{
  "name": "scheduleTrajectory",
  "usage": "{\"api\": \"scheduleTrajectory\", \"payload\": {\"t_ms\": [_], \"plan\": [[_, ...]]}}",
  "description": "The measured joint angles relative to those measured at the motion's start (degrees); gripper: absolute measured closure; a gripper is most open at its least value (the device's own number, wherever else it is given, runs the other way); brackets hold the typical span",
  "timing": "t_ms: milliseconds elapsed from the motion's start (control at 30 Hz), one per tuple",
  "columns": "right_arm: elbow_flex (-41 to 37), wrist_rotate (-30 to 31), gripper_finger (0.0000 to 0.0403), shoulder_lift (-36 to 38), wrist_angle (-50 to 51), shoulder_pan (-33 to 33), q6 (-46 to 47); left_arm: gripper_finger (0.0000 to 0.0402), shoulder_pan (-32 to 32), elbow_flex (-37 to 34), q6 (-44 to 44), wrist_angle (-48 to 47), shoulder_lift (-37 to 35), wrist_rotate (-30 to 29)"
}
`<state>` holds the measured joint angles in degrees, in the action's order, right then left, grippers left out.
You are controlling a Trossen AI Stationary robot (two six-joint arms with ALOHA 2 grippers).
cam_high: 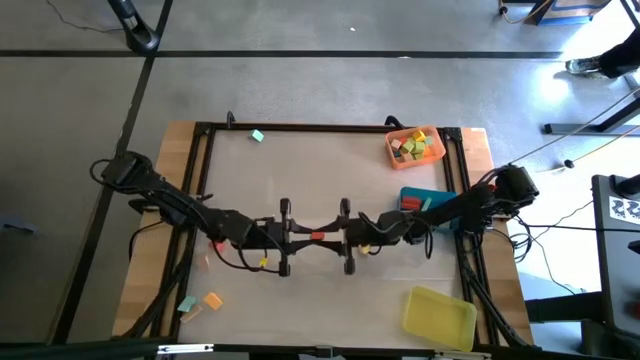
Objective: Sort blocks by size
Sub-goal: Put the orange rectangular block into the blue bin
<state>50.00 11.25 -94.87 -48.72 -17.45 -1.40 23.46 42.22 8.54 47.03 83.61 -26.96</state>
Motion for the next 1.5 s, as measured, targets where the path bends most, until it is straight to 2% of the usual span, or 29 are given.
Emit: {"api": "scheduleTrajectory", "payload": {"t_ms": [200,500,600,700,867,933,1000,1167,1233,1333,1400,1500], "plan": [[0.00,-0.38,0.0348,0.01,0.24,-0.04,-1.26,0.0345,0.00,0.04,0.33,0.17,0.00,-0.01],[0.07,-0.18,0.0345,0.18,3.34,-0.15,-4.56,0.0278,0.16,0.04,1.95,-0.21,-0.01,0.09],[0.04,4.27,0.0339,2.26,7.63,-1.08,-7.27,0.0248,0.42,0.07,1.93,-4.96,-2.27,-0.13],[0.07,11.70,0.0343,6.60,16.75,-3.02,-8.05,0.0228,1.96,0.11,0.65,-16.56,-7.57,-1.14],[0.07,29.35,0.0342,16.94,37.71,-8.40,-5.09,0.0220,5.78,0.13,-8.85,-40.27,-17.56,-5.14],[0.07,36.54,0.0340,21.24,48.13,-10.45,0.04,0.0220,6.71,0.13,-14.64,-49.82,-20.67,-5.78],[0.07,40.93,0.0341,25.63,60.06,-11.85,8.28,0.0219,7.37,0.13,-21.19,-58.37,-22.82,-5.96],[0.07,43.10,0.0344,32.90,89.45,-12.04,36.59,0.0219,8.05,0.11,-32.60,-74.54,-24.27,-5.85],[0.07,41.63,0.0342,33.51,99.76,-11.09,47.75,0.0219,8.07,0.11,-35.02,-78.75,-24.11,-5.91],[-0.07,35.15,0.0342,33.47,112.99,-9.51,62.84,0.0219,8.03,0.09,-36.29,-81.80,-23.79,-5.90],[-1.02,31.60,0.0342,32.97,116.97,-8.40,69.27,0.0219,8.04,0.09,-36.38,-81.92,-23.84,-5.92],[-4.08,25.25,0.0342,32.89,117.70,-6.90,74.00,0.0219,8.00,0.09,-36.66,-81.70,-23.85,-5.90]]}}
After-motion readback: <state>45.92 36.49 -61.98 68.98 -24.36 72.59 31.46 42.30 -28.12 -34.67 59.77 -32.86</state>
